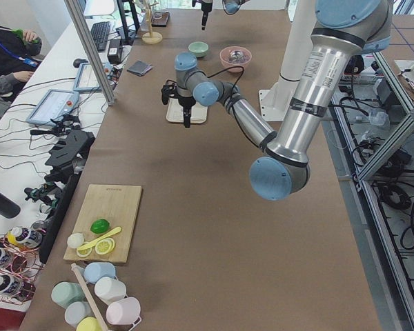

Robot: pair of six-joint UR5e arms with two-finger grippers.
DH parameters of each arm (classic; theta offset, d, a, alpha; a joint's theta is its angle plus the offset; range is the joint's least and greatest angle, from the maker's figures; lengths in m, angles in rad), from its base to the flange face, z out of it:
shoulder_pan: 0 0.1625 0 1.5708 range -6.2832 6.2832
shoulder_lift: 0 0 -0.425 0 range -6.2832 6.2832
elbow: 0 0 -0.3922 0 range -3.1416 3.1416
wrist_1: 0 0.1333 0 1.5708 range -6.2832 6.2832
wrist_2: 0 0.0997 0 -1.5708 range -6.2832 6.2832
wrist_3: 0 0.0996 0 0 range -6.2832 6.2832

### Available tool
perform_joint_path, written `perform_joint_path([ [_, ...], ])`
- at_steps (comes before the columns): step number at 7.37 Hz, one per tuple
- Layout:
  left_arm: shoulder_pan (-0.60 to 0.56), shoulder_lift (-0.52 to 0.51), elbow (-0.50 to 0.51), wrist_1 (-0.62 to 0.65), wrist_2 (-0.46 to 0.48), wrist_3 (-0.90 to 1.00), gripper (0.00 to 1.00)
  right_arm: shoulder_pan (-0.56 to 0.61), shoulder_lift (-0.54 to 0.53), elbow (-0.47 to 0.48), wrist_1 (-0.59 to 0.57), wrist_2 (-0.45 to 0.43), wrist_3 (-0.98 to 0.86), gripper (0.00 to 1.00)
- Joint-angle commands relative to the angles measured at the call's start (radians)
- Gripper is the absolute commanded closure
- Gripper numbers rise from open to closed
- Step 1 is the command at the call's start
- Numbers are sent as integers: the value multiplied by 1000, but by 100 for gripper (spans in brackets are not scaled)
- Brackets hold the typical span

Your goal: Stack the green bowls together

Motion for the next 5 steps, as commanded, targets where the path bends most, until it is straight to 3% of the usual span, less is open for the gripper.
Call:
perform_joint_path([
  [1, -190, 159, -5, -3, -70, 360, 2, -69, 58, 0, -4, -30, 68, 0],
  [3, -220, 185, -6, -3, -71, 406, 2, -113, 133, -41, -10, -50, 100, 10],
  [4, -220, 187, -6, -3, -71, 406, 2, -133, 157, -77, -7, -51, 120, 19],
  [5, -220, 192, -8, -5, -71, 406, 2, -143, 158, -80, -3, -51, 126, 35],
])
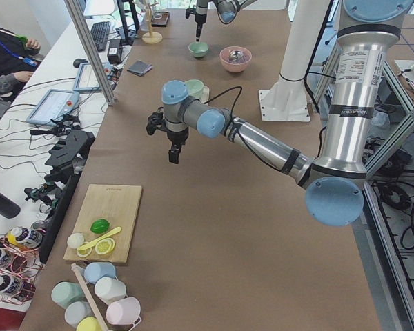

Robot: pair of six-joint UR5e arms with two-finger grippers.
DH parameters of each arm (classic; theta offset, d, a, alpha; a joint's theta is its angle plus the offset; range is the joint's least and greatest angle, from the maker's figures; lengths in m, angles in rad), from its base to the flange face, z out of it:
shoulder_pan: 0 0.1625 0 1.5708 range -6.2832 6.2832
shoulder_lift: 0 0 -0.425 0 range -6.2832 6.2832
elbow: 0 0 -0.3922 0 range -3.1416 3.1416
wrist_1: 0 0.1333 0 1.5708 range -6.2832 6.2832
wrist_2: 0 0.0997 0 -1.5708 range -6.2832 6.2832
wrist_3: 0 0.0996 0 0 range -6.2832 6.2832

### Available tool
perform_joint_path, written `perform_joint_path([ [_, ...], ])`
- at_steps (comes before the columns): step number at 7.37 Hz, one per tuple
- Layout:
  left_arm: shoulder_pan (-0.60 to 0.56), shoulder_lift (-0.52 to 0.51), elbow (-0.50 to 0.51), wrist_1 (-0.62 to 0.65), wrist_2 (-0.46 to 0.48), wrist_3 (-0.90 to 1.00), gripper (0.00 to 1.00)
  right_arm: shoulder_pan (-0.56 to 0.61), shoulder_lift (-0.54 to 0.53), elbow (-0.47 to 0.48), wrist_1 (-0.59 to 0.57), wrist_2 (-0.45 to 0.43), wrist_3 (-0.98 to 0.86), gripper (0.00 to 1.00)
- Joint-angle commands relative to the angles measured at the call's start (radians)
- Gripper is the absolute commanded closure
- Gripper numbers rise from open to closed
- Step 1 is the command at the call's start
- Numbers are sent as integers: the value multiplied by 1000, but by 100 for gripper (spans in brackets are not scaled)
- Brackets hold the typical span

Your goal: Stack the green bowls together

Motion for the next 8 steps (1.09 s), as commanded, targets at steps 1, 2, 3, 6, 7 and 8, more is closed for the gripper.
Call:
perform_joint_path([
  [1, -5, 7, -1, 0, -4, 2, 2, -21, 14, -18, 5, 1, 19, 53],
  [2, -5, 5, 2, 0, -4, 2, 2, -24, 12, -18, 5, 1, 19, 55],
  [3, -5, 5, 0, 0, -4, 2, 2, -23, 3, -13, 6, 6, 19, 56],
  [6, -5, 5, 0, 0, -5, -2, 2, -23, -4, -10, 6, 10, 17, 77],
  [7, -5, 4, 0, 0, -5, -4, 2, -23, -14, -10, 6, 10, 17, 83],
  [8, -5, 4, 0, 0, -5, -5, 2, -21, -20, -6, 6, 12, 17, 98],
])
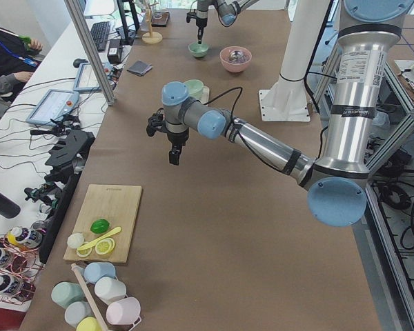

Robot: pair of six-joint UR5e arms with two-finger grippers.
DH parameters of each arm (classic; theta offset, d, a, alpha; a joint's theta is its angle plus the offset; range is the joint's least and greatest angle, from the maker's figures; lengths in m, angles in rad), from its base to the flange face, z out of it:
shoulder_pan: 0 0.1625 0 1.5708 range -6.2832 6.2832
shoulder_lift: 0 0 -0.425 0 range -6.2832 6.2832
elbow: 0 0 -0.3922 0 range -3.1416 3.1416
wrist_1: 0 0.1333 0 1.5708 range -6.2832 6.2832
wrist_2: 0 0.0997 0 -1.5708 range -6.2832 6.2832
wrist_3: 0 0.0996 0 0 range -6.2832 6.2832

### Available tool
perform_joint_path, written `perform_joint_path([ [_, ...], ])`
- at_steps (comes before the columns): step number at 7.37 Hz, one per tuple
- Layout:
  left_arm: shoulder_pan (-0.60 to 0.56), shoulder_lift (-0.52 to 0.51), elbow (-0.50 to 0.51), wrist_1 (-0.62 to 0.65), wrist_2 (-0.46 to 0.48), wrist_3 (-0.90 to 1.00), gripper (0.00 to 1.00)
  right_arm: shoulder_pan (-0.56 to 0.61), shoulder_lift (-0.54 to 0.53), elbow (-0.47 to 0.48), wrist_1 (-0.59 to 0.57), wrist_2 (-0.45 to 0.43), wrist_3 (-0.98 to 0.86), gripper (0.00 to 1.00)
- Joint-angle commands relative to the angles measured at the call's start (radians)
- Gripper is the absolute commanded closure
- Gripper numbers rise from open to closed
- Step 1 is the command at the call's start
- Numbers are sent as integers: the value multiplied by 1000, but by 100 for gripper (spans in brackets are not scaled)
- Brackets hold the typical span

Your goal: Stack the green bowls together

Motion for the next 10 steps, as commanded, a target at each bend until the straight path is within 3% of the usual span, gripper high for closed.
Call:
perform_joint_path([
  [1, 0, -2, 0, 2, 0, -3, 2, 1, -7, 6, 0, 4, 0, 100],
  [4, -46, -5, 9, 9, -63, 10, 2, 13, 24, 52, -50, 47, 2, 100],
  [7, -152, -2, 46, 76, -63, 252, 2, 40, 126, 129, -177, 75, 81, 100],
  [10, -312, 33, 101, 184, -61, 598, 2, 24, 365, 220, -557, 72, 162, 100],
])
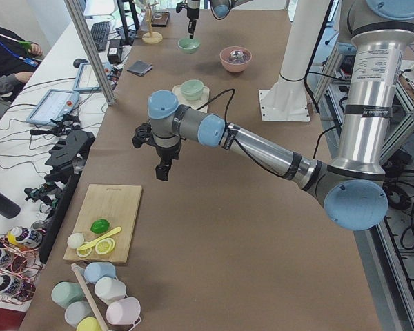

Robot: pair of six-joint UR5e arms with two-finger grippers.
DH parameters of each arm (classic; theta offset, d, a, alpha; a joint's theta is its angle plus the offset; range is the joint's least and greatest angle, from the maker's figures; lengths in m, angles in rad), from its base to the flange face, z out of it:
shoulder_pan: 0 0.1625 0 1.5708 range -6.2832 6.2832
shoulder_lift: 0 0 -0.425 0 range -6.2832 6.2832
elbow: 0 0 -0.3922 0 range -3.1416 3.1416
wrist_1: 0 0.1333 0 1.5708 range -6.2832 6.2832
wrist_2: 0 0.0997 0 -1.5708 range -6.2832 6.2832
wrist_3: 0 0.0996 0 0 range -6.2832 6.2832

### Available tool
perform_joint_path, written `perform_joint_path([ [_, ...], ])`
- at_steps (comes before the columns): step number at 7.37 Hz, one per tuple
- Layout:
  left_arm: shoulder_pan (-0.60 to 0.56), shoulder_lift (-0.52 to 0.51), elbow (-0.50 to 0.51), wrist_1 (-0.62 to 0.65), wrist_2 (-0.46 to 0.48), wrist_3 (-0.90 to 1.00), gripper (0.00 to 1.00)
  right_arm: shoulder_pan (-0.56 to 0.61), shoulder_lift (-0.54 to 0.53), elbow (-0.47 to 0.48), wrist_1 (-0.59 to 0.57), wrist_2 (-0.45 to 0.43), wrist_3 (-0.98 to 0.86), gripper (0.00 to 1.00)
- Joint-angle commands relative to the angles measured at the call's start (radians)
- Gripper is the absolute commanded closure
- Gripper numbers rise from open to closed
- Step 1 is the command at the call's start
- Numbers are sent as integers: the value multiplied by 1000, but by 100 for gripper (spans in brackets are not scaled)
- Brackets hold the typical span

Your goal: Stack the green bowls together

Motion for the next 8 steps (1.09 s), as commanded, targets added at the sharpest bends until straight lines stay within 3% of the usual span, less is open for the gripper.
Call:
perform_joint_path([
  [1, -116, 40, 71, 34, 0, 253, 2, -42, 138, 37, -176, -9, 92, 100],
  [3, -188, 53, 115, 33, -3, 408, 2, -111, 200, 41, -173, -11, 204, 100],
  [6, -193, 94, 115, 22, -44, 416, 2, -272, 272, 21, -170, -145, 424, 100],
  [8, -193, 94, 115, 22, -44, 413, 2, -326, 358, -61, -172, -182, 505, 100],
])
